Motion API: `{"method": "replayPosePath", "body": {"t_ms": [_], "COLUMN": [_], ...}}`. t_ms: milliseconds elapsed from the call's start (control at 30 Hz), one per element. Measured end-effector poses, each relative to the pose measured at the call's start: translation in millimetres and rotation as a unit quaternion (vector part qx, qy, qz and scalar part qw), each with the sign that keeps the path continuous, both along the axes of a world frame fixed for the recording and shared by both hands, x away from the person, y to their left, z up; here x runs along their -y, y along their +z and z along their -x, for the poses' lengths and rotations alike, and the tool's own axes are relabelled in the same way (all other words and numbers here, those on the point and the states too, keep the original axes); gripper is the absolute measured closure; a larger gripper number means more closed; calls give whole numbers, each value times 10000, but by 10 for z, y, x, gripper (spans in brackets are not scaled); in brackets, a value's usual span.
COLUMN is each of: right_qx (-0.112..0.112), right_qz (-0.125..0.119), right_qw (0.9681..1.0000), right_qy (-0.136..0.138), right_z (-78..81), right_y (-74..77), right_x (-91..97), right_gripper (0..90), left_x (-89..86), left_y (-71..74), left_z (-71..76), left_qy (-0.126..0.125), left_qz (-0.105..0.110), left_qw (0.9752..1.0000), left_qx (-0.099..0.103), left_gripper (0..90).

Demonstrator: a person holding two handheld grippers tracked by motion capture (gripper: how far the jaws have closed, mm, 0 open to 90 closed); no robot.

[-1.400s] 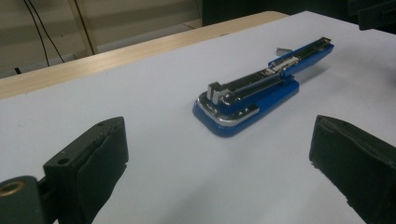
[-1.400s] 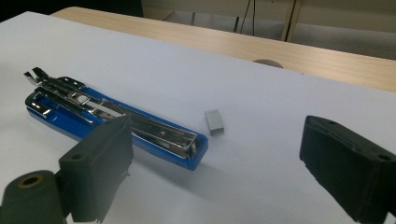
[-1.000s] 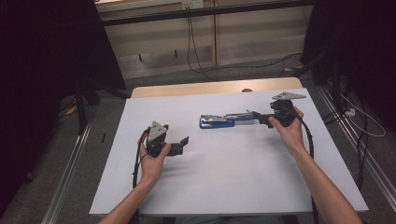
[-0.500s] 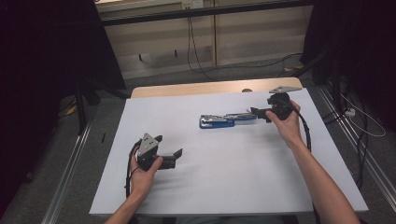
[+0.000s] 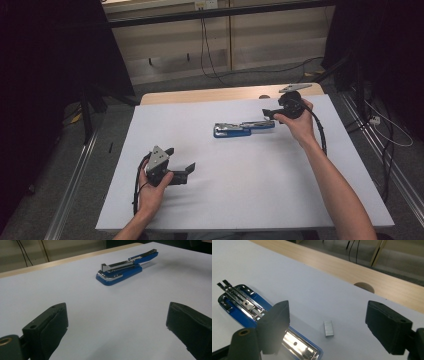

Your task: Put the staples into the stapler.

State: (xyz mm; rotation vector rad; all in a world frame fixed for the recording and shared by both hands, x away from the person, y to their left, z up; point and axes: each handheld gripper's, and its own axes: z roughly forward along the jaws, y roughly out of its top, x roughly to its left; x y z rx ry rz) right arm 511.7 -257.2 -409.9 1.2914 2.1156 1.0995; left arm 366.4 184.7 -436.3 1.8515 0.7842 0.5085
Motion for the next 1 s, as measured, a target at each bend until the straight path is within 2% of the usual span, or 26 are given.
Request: {"method": "replayPosePath", "body": {"t_ms": [100,167,433,600,800,900,1000], "right_qx": [-82,-146,-442,-644,-875,-945,-1039], "right_qz": [55,194,459,558,711,769,898], "right_qw": [9999,9997,9978,9961,9931,9919,9896], "right_qy": [22,36,171,223,319,360,439], "right_z": [-56,-83,-195,-275,-338,-363,-393], "right_y": [-15,-23,-55,-98,-135,-147,-164], "right_x": [-26,-46,-56,-71,-110,-116,-138], "right_gripper": [242,260,407,439,493,524,556], "left_x": [-8,-8,18,24,23,19,27], "left_y": [10,5,-22,-27,-20,-21,-33], "left_z": [1,-7,-27,-26,-17,-18,-23], "left_qy": [35,51,0,-12,-29,-52,-21], "left_qz": [23,25,-24,-71,-35,86,-6], "left_qw": [10000,10000,10000,10000,10000,9999,10000], "left_qx": [54,44,2,-20,20,-99,-80], "left_gripper": [41,41,41,41,41,41,41]}}
